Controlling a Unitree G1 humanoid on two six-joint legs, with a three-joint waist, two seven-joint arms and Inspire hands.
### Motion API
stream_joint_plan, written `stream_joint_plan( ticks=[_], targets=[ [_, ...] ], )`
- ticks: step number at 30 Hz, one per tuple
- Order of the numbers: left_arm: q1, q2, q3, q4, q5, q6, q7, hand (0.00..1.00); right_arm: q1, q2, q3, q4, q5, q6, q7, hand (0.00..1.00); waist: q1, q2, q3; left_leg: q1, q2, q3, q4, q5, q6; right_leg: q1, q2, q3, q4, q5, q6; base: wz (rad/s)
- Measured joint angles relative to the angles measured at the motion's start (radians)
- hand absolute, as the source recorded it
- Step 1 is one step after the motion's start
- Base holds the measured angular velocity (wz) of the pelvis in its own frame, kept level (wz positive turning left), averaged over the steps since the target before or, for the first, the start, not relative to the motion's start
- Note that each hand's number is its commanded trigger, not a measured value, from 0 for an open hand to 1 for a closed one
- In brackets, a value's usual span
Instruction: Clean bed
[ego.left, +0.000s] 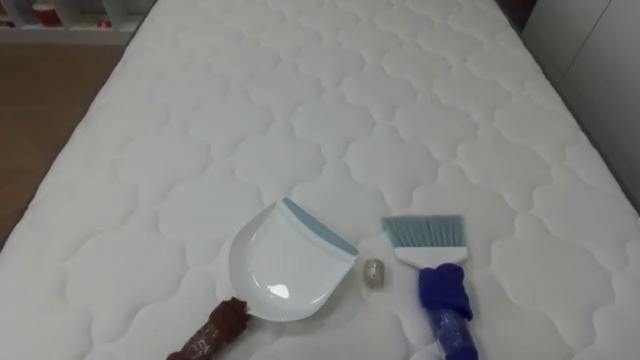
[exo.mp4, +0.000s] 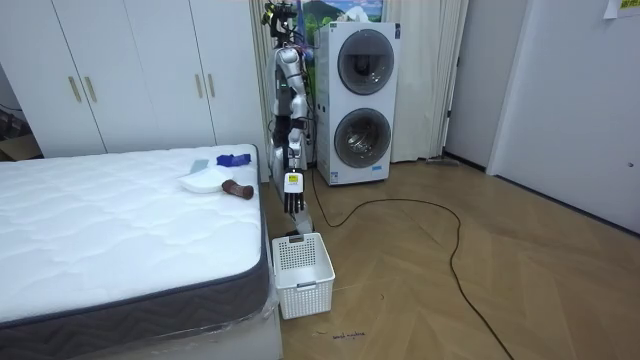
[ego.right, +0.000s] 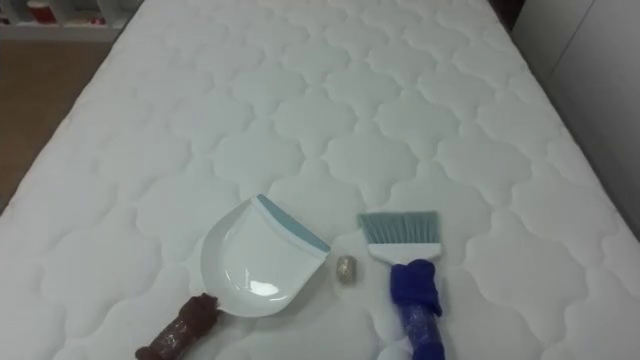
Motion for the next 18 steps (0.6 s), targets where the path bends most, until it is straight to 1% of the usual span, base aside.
stream_joint_plan(
  ticks=[4, 5, 6, 7, 8, 9, 11, 13, 14, 15, 17, 18],
  targets=[
    [-0.007, 0.000, 0.010, 0.000, -0.019, 0.000, 0.060, 0.00, 0.000, 0.000, 0.000, 0.002, 0.003, 0.001, -0.001, 0.00, 0.004, -0.007, -0.0012, 0.000, 0.000, 0.000, 0.000, 0.000, 0.000, -0.001, 0.000, 0.002, -0.002, 0.000, 0.000, 0.00],
    [-0.006, -0.001, 0.028, -0.007, -0.038, 0.000, 0.079, 0.00, 0.000, 0.000, 0.000, 0.002, 0.004, 0.001, -0.002, 0.00, 0.004, -0.006, -0.0029, 0.001, 0.000, 0.000, -0.001, 0.000, 0.000, 0.000, 0.000, 0.003, -0.002, 0.000, 0.000, 0.00],
    [-0.005, -0.002, 0.040, -0.015, -0.050, 0.000, 0.090, 0.00, 0.000, 0.000, -0.001, 0.001, 0.007, 0.001, -0.003, 0.00, 0.003, -0.009, -0.0023, 0.002, 0.000, 0.000, -0.001, 0.000, 0.000, 0.000, 0.001, 0.003, -0.002, 0.000, 0.000, 0.00],
    [-0.006, -0.002, 0.068, -0.031, -0.070, -0.001, 0.118, 0.00, 0.000, 0.000, -0.003, 0.000, 0.014, 0.001, -0.008, 0.00, 0.005, -0.006, -0.0048, 0.002, 0.000, -0.001, 0.000, 0.000, 0.000, 0.001, 0.001, 0.002, -0.003, 0.000, 0.000, 0.00],
    [-0.007, -0.003, 0.103, -0.056, -0.085, -0.005, 0.153, 0.00, -0.002, 0.000, -0.006, -0.004, 0.011, -0.001, -0.011, 0.00, 0.008, -0.008, -0.0053, 0.001, 0.000, -0.001, 0.000, 0.000, 0.000, -0.004, 0.001, 0.002, -0.003, 0.000, 0.000, 0.00],
    [-0.008, -0.004, 0.125, -0.066, -0.087, -0.011, 0.171, 0.00, -0.004, 0.000, -0.008, -0.007, 0.009, -0.003, -0.011, 0.00, 0.009, -0.010, -0.0059, 0.000, 0.000, -0.001, 0.000, 0.000, 0.000, -0.005, 0.001, 0.001, -0.002, 0.000, 0.000, 0.00],
    [-0.025, -0.003, 0.181, -0.088, -0.128, -0.056, 0.258, 0.00, -0.015, -0.001, -0.012, -0.006, -0.004, -0.019, -0.023, 0.00, 0.010, -0.010, -0.0069, -0.002, 0.000, -0.001, 0.001, 0.000, 0.000, -0.007, 0.001, -0.001, -0.001, 0.000, 0.000, 0.00],
    [-0.045, -0.003, 0.196, -0.093, -0.144, -0.085, 0.308, 0.00, -0.021, -0.001, -0.012, -0.005, -0.004, -0.035, -0.031, 0.00, 0.014, -0.006, -0.0072, -0.002, 0.000, -0.001, 0.002, 0.000, 0.000, -0.002, 0.000, -0.002, -0.001, 0.002, 0.001, 0.00],
    [-0.053, -0.003, 0.196, -0.099, -0.146, -0.106, 0.334, 0.00, -0.023, -0.002, -0.012, -0.005, -0.003, -0.047, -0.033, 0.00, 0.021, -0.001, -0.0073, -0.001, 0.000, -0.001, 0.001, 0.000, 0.000, -0.002, 0.000, -0.002, -0.002, 0.002, 0.001, 0.00],
    [-0.054, -0.003, 0.194, -0.108, -0.147, -0.115, 0.343, 0.00, -0.023, -0.002, -0.012, -0.005, -0.002, -0.054, -0.034, 0.00, 0.022, 0.000, -0.0073, -0.001, 0.000, -0.001, 0.001, 0.000, 0.000, -0.001, 0.000, -0.003, -0.002, 0.003, 0.001, 0.00],
    [-0.053, -0.005, 0.181, -0.176, -0.150, -0.148, 0.383, 0.00, -0.022, -0.002, -0.012, -0.004, 0.000, -0.077, -0.041, 0.00, 0.020, 0.005, -0.0064, -0.002, -0.001, -0.009, 0.000, 0.001, 0.001, 0.002, 0.000, -0.010, -0.004, 0.003, 0.001, 0.08],
    [-0.052, -0.006, 0.178, -0.197, -0.150, -0.158, 0.393, 0.00, -0.022, -0.001, -0.012, -0.004, 0.000, -0.084, -0.043, 0.00, 0.020, 0.005, -0.0065, -0.003, -0.001, -0.014, 0.001, 0.001, 0.001, 0.002, 0.000, -0.013, -0.004, 0.003, 0.001, 0.13]
  ],
)
